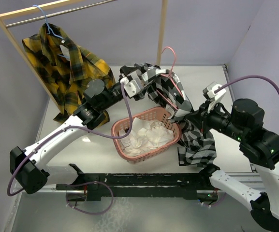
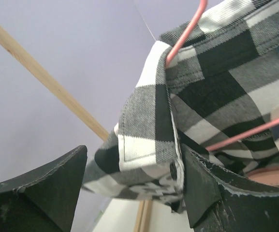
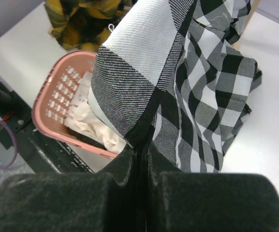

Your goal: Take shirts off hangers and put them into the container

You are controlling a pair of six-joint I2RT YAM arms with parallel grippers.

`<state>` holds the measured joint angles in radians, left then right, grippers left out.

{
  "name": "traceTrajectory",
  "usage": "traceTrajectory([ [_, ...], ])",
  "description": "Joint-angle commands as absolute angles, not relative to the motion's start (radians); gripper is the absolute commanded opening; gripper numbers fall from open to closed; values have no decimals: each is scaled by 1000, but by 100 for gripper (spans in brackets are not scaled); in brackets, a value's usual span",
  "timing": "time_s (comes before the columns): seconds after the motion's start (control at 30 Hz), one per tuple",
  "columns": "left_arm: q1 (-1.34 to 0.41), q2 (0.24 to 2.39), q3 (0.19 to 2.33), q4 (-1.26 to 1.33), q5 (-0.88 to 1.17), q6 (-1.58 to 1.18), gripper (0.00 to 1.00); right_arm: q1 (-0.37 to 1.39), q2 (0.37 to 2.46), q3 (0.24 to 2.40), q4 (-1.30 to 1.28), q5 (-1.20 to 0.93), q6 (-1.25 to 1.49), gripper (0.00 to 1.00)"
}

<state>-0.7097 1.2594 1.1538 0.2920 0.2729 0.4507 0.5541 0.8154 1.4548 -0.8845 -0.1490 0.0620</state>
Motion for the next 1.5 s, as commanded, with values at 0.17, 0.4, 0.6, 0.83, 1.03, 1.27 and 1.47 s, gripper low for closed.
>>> traceTrajectory([
  [0.17,-720,1295,1178,439,309,501,75,553,778,1474,-806,-356,88,0],
  [0.4,-740,1344,1214,443,337,496,48,553,776,1451,-803,-365,94,0],
  [0.6,-745,1375,1250,396,270,525,0,554,779,1456,-823,-272,97,0],
  [0.83,-771,1437,1281,432,34,616,0,554,834,1514,-874,79,136,52],
  [1.03,-856,1552,1331,522,-272,847,0,554,827,1594,-783,313,101,82],
  [1.27,-914,1612,1477,442,-492,893,0,554,840,1615,-750,436,104,79],
  [1.47,-932,1589,1549,381,-561,880,0,554,858,1547,-745,486,122,78],
])
